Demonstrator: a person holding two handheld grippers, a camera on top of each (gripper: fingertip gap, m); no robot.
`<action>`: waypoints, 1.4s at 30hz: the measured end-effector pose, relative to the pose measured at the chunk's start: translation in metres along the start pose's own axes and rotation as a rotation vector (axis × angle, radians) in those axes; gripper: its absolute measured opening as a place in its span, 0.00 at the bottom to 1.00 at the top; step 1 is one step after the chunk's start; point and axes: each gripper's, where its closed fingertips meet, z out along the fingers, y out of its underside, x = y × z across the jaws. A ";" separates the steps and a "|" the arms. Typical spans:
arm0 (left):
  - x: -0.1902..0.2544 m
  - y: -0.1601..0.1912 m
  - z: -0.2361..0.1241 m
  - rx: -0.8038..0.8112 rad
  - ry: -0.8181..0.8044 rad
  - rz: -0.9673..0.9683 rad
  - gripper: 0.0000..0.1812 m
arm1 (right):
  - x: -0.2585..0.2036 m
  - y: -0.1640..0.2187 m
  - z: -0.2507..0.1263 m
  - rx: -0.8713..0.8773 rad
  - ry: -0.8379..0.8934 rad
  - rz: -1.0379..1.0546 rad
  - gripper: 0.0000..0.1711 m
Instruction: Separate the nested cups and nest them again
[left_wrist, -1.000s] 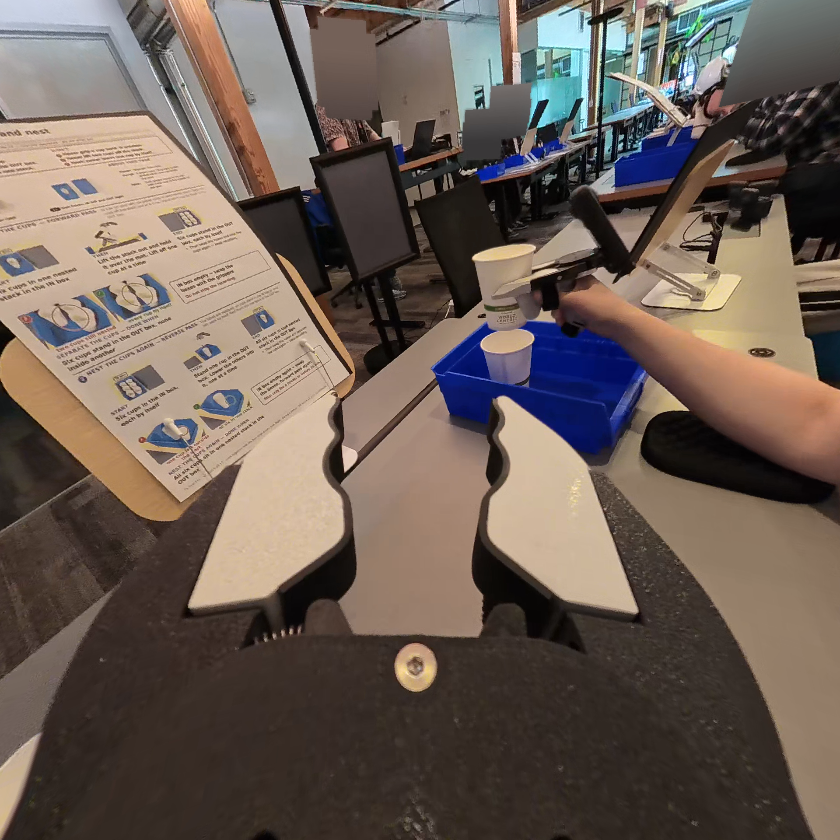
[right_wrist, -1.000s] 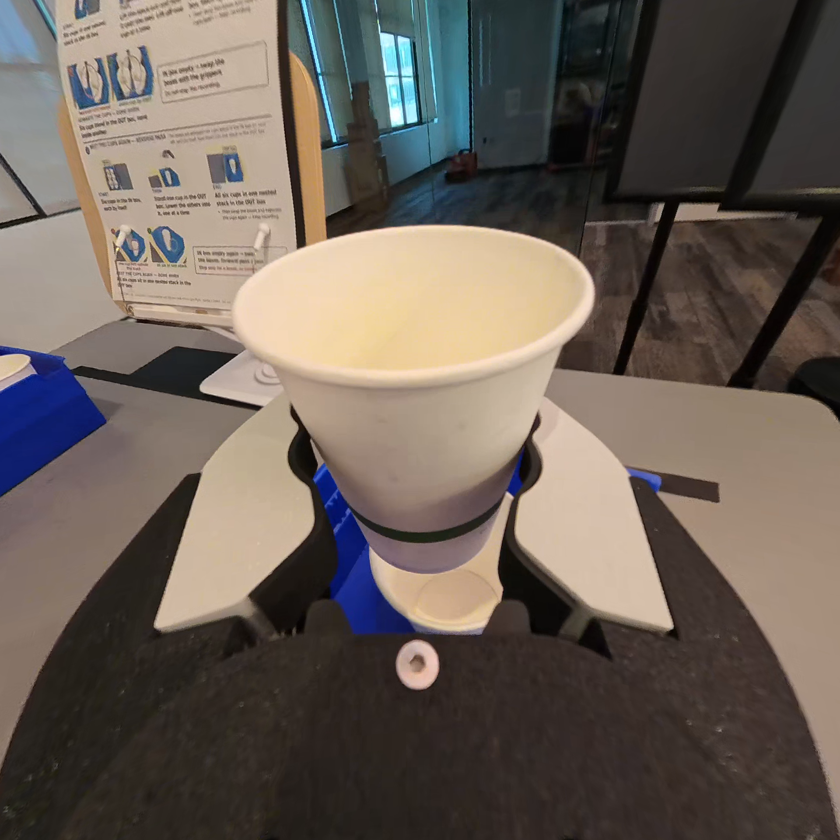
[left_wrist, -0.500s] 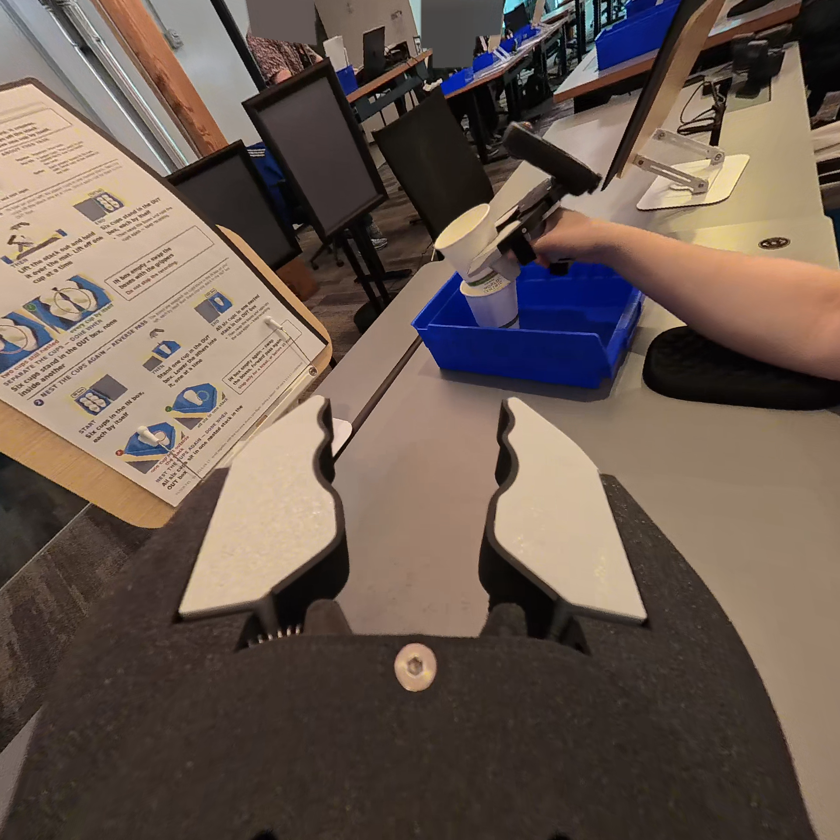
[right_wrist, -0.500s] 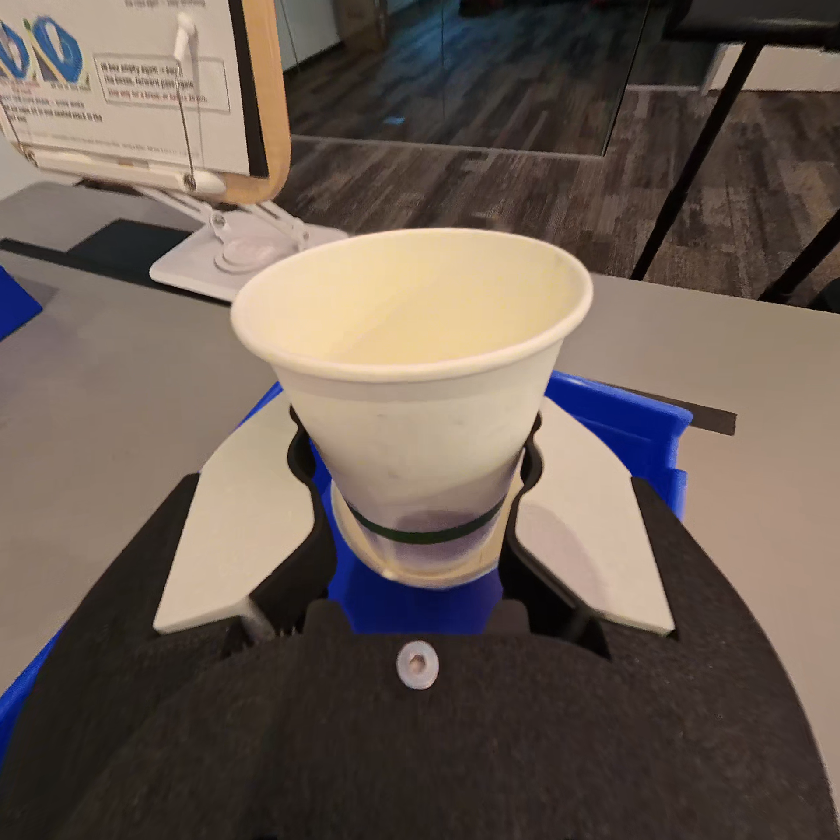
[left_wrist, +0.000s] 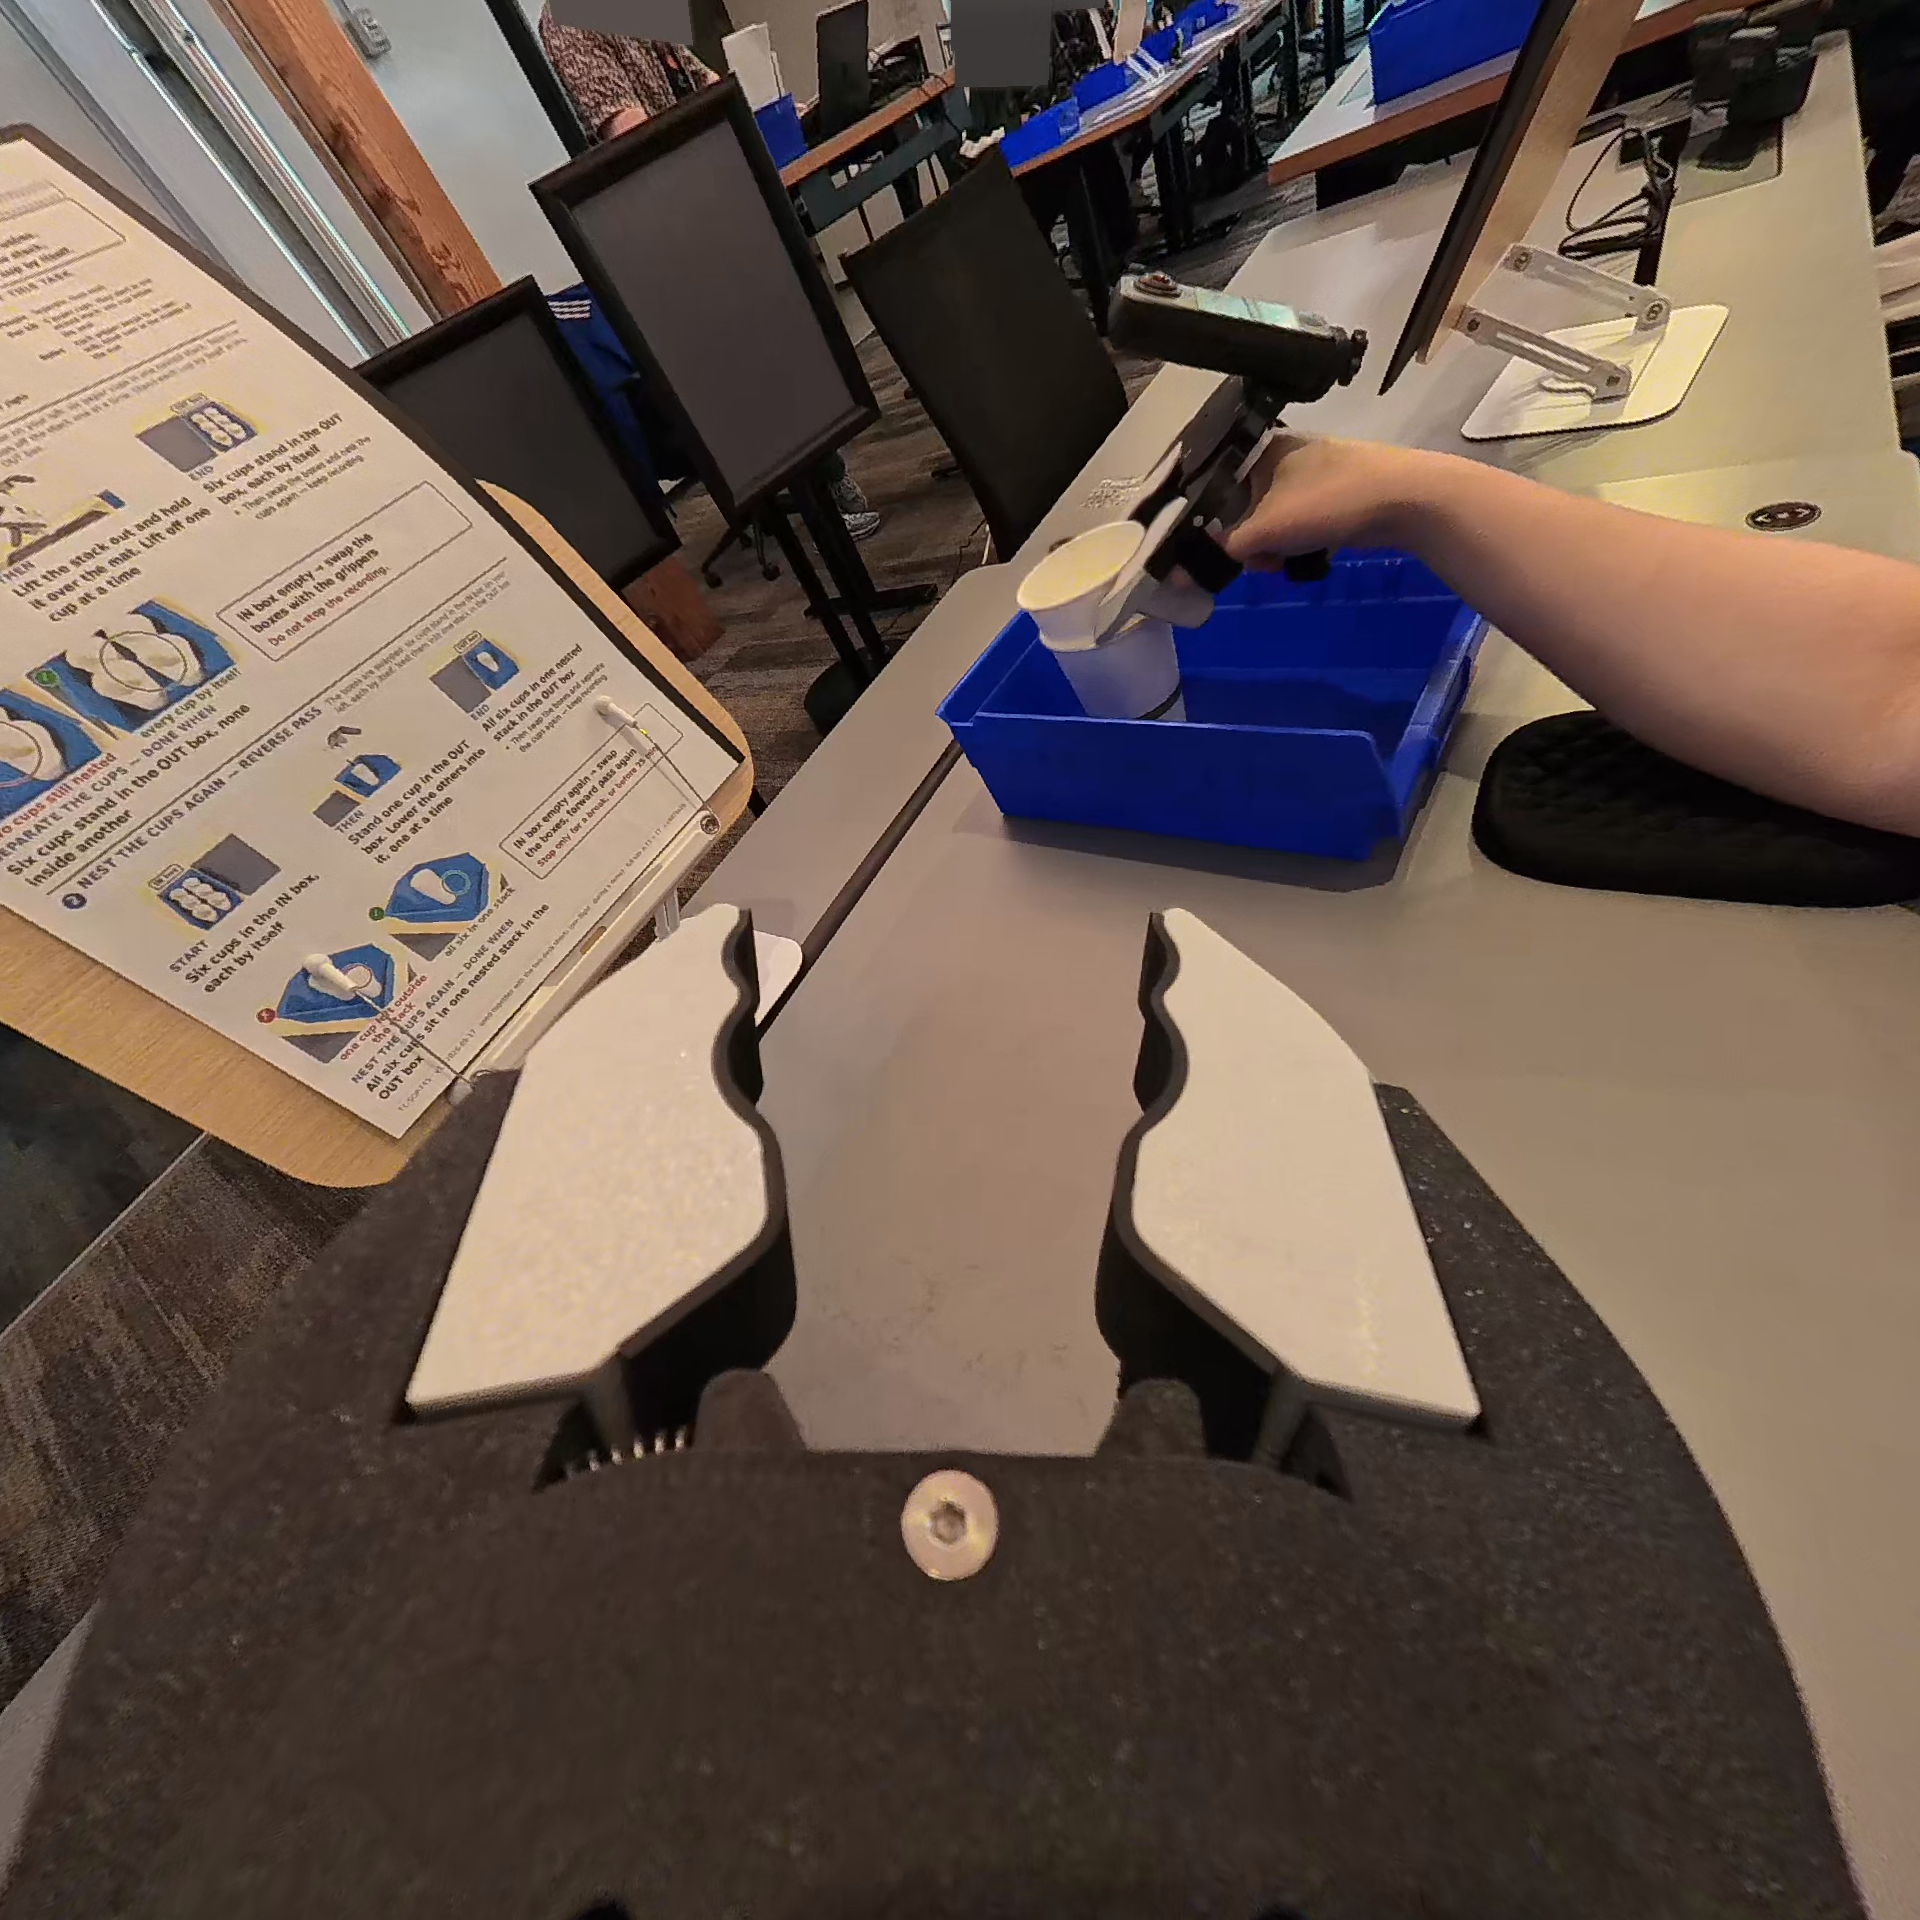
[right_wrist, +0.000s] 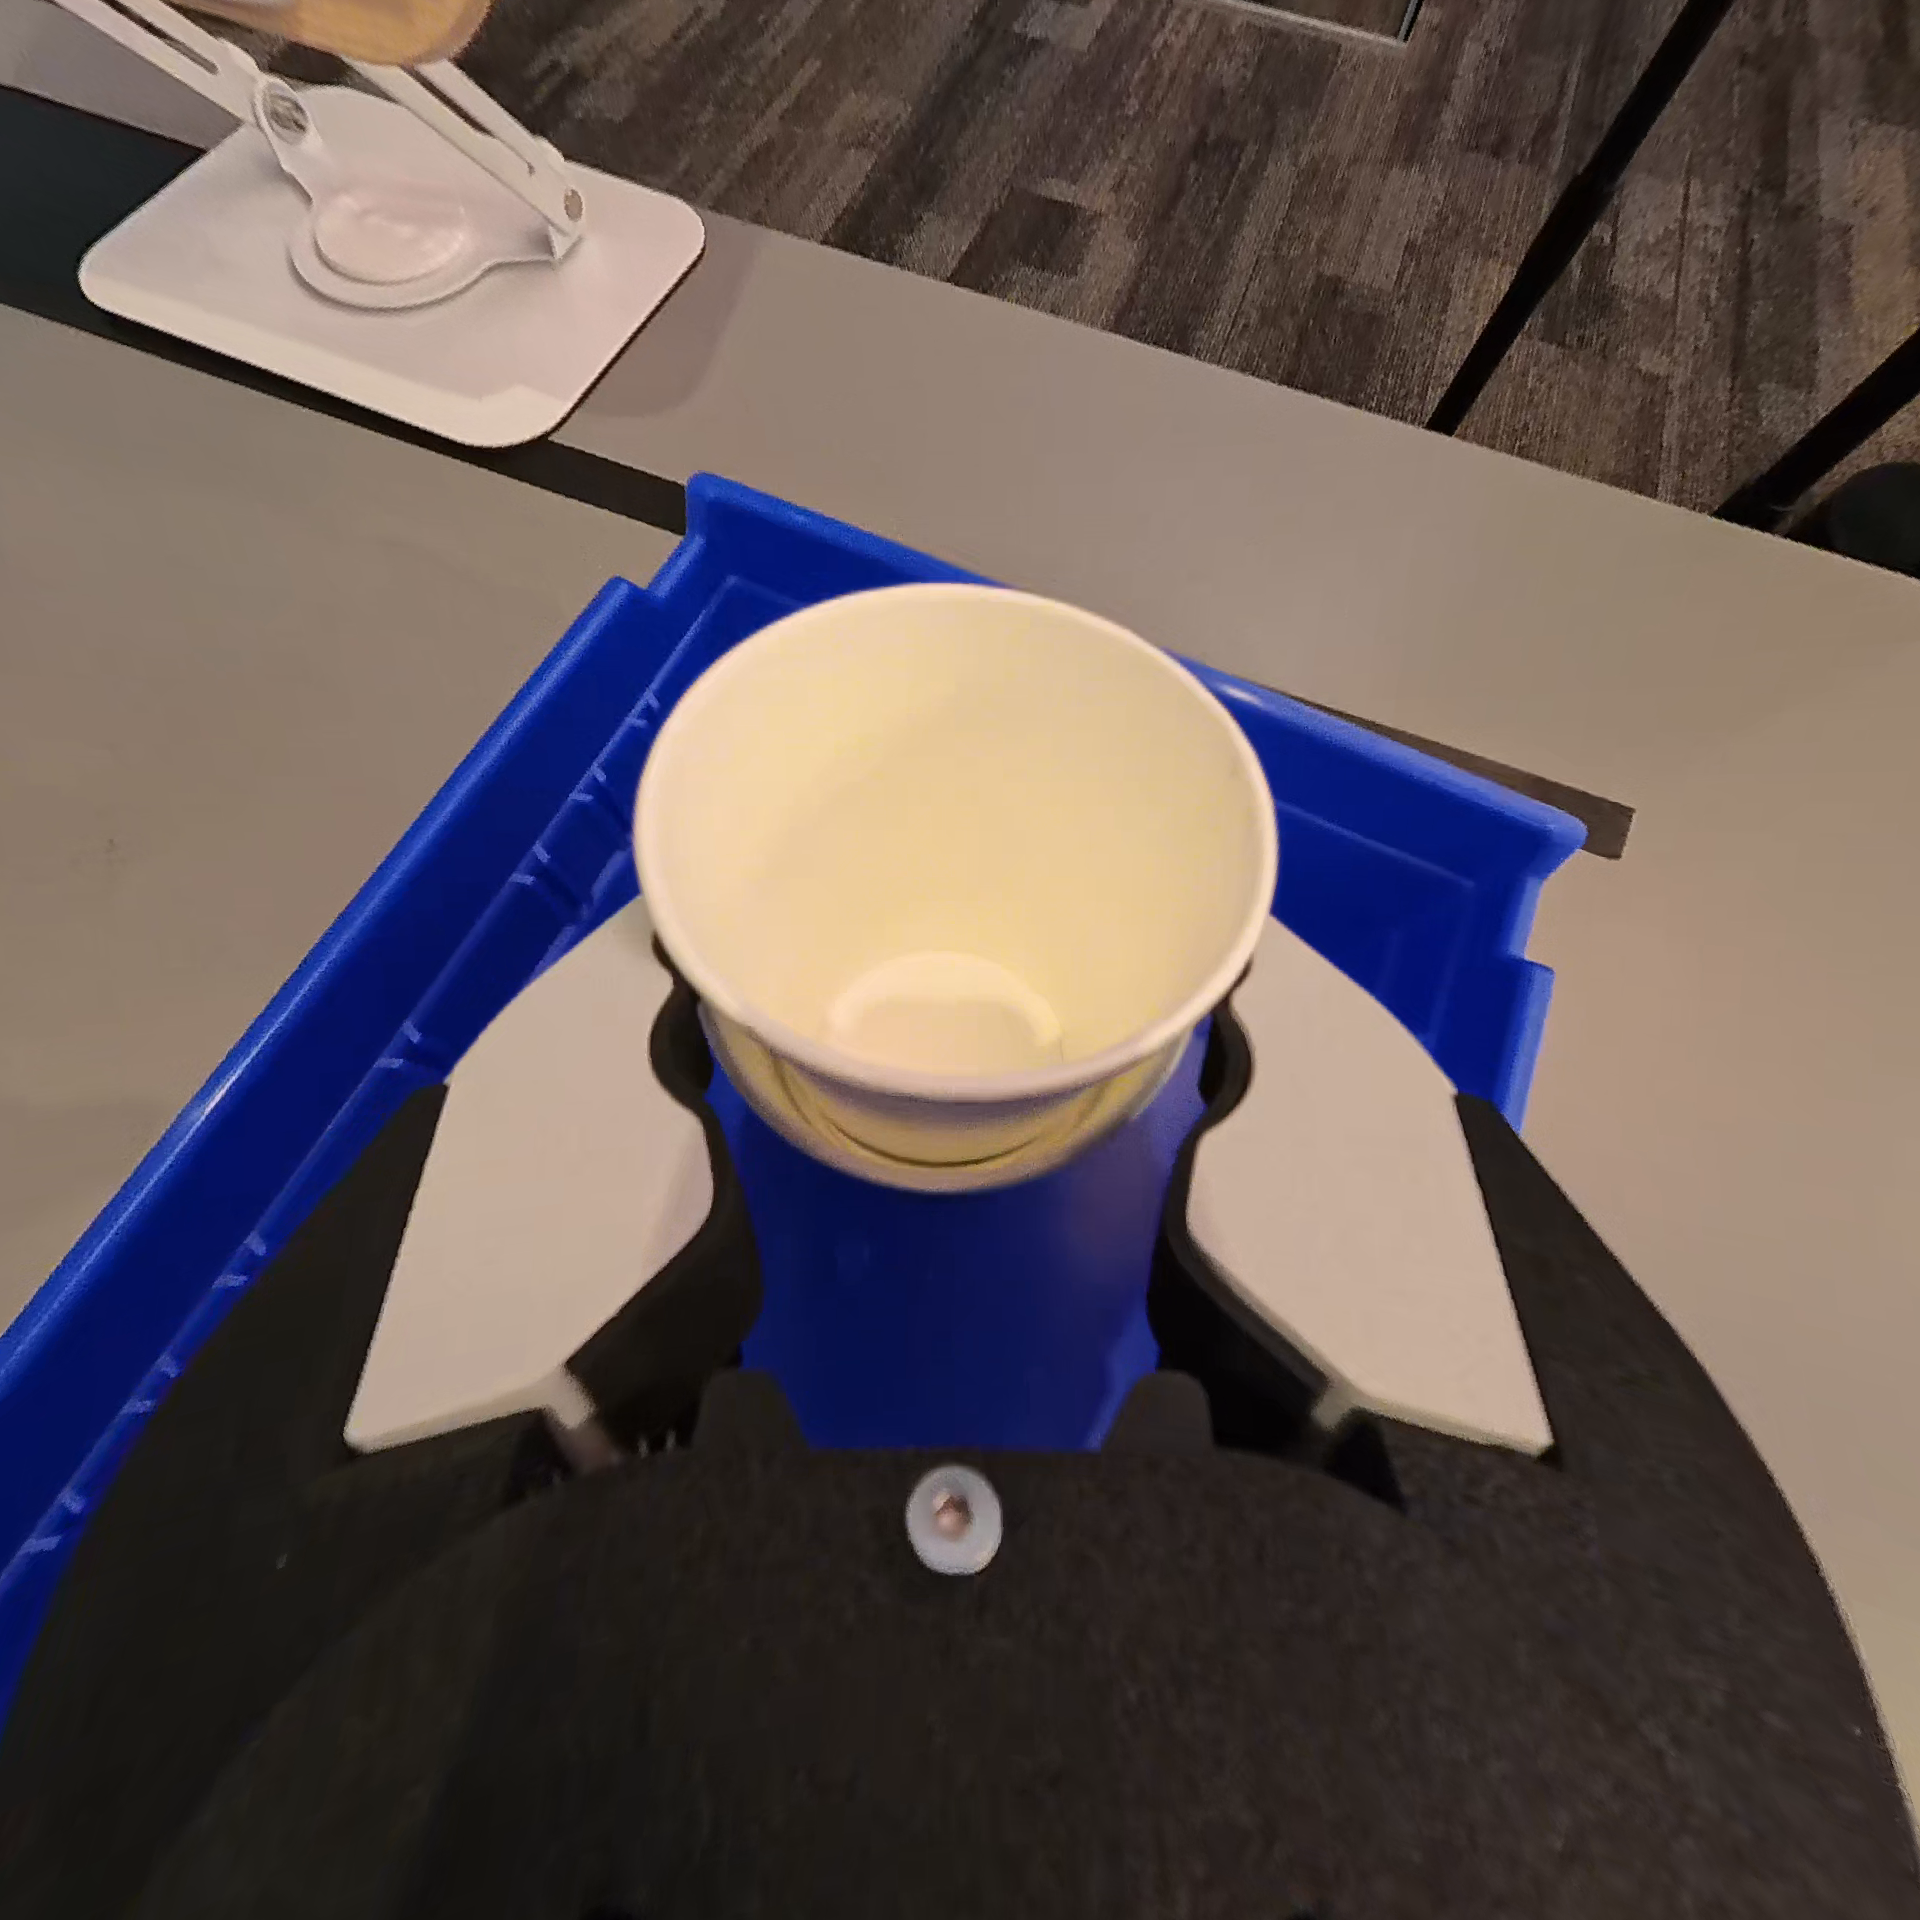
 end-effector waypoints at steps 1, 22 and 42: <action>0.000 0.000 0.000 0.000 0.000 0.000 0.39 | 0.000 0.002 0.000 -0.010 -0.006 0.002 0.55; -0.092 0.136 -0.088 -0.657 -0.413 0.042 0.34 | -0.048 -0.043 -0.097 0.050 -0.022 -0.134 0.62; -0.075 0.269 -0.032 -1.044 -0.015 0.116 0.15 | -0.099 -0.032 -0.063 -0.057 -0.186 -0.243 0.63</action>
